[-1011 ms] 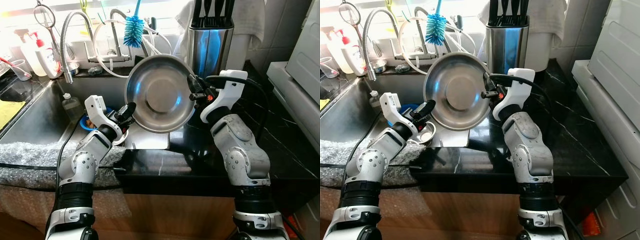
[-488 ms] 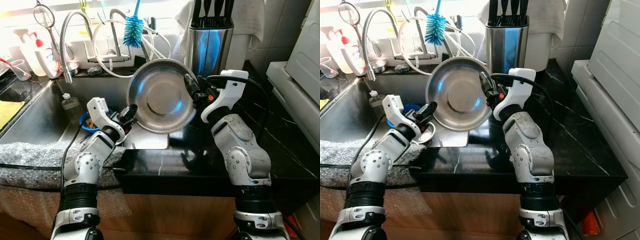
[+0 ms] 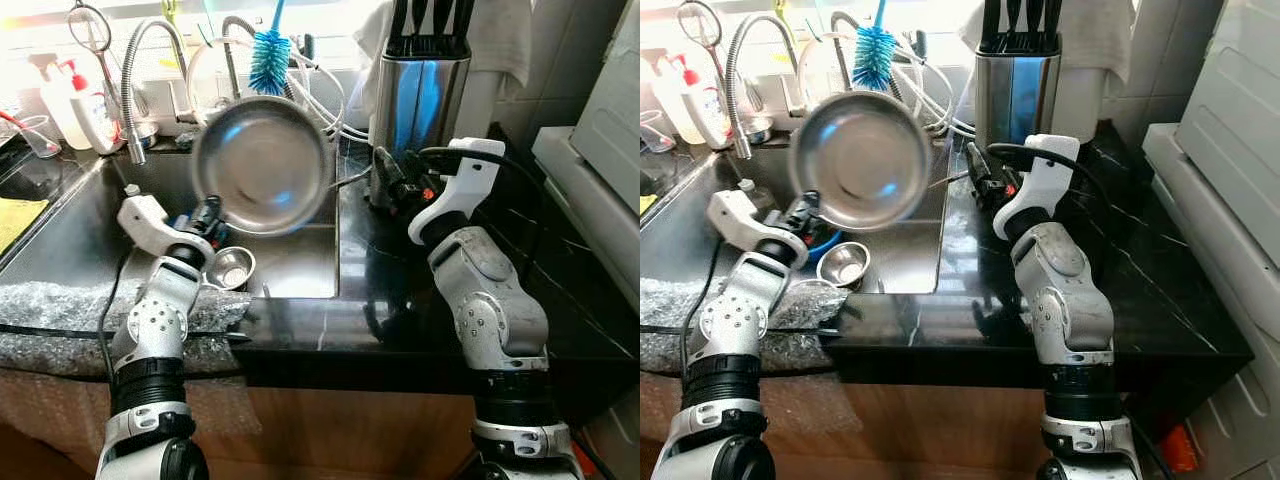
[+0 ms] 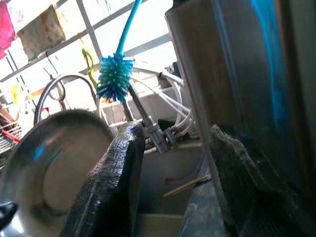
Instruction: Kitchen organization
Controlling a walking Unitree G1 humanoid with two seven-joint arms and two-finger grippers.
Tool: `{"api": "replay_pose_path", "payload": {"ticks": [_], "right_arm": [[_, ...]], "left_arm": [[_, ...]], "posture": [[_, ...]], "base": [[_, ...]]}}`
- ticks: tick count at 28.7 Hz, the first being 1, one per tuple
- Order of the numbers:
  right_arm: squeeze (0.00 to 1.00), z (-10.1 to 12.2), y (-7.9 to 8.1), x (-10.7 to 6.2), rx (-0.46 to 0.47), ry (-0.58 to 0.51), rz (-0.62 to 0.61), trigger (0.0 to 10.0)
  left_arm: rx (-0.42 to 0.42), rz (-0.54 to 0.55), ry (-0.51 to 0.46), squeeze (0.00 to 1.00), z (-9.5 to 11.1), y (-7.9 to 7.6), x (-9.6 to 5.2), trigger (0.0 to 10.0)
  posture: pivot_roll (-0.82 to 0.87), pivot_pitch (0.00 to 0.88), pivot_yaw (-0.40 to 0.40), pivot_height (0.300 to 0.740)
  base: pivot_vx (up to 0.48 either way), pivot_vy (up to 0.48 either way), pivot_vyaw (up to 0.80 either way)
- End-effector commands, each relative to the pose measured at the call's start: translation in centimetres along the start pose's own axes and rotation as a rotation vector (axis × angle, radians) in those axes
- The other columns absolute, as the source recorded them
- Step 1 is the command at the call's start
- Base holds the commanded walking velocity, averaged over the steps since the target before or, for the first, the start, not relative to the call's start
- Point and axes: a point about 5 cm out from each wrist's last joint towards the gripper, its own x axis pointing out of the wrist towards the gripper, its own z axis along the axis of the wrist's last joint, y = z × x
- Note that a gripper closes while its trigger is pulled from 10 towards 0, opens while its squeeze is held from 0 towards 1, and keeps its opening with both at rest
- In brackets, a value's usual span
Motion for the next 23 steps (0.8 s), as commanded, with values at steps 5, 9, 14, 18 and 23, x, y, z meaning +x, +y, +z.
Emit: {"api": "replay_pose_path", "payload": {"ticks": [5, 9, 14, 18, 23], "right_arm": [[0.0, 0.7, 0.5, -0.2, -0.007, -0.012, 0.01, 10.0], [0.0, 0.6, 0.5, -0.3, -0.006, -0.009, 0.007, 10.0], [0.0, 0.6, 0.5, -0.3, -0.006, -0.009, 0.007, 10.0], [0.0, 0.6, 0.5, -0.3, -0.006, -0.009, 0.007, 10.0], [0.0, 0.6, 0.5, -0.3, -0.006, -0.009, 0.007, 10.0]], "left_arm": [[0.304, 0.082, -0.063, 0.0, 1.2, 0.3, 0.4, 10.0], [0.466, 0.105, -0.037, 0.0, 0.4, 0.4, 0.5, 10.0], [0.466, 0.105, -0.037, 0.0, 0.4, 0.4, 0.5, 10.0], [0.466, 0.105, -0.037, 0.0, 0.4, 0.4, 0.5, 10.0], [0.466, 0.105, -0.037, 0.0, 0.4, 0.4, 0.5, 10.0]], "posture": [[-0.07, 0.0, 0.076, 0.74], [-0.07, 0.0, 0.076, 0.74], [-0.07, 0.0, 0.076, 0.74], [-0.07, 0.0, 0.076, 0.74], [-0.07, 0.0, 0.076, 0.74]], "base": [[0.0, 0.0, 0.0], [0.0, 0.0, 0.0], [0.0, 0.0, 0.0], [0.0, 0.0, 0.0], [0.0, 0.0, 0.0]]}}
